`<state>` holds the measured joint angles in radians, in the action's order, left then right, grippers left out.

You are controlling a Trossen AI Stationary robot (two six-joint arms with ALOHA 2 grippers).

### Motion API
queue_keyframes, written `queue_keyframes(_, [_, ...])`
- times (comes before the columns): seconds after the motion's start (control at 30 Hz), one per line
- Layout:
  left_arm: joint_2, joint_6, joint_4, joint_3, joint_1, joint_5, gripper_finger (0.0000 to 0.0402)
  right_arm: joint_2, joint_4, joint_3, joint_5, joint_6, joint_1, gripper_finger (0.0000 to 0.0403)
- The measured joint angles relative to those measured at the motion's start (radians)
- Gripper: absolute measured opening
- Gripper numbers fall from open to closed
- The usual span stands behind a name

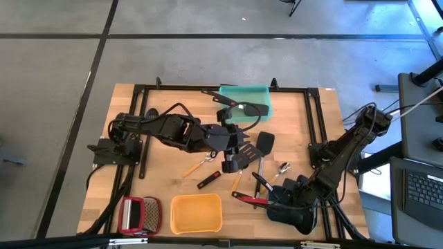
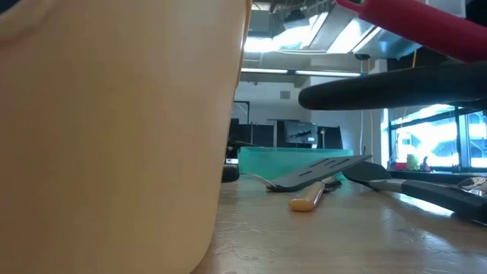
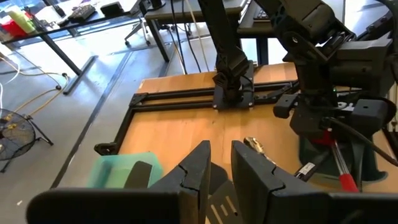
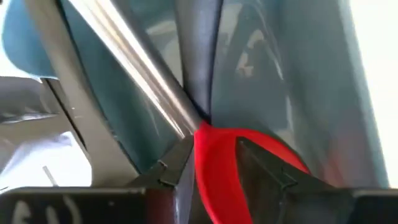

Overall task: Pick & Place Kitchen Items
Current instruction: Adjust the black serving spoon in the blue bin

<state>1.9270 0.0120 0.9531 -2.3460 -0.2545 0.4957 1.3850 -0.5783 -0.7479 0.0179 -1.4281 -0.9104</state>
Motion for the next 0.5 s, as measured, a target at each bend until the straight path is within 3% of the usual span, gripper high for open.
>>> queue_keyframes(0.27, [0.0, -0.008, 0.003, 0.0, 0.01, 0.0, 0.0057, -0.074, -0.167, 0.0, -0.029, -0.004, 0.015, 0.0119])
queue_keyframes(0.5, [0.0, -0.008, 0.009, 0.0, 0.017, 0.0, 0.0058, -0.184, -0.132, 0.0, -0.122, -0.005, 0.033, 0.0119])
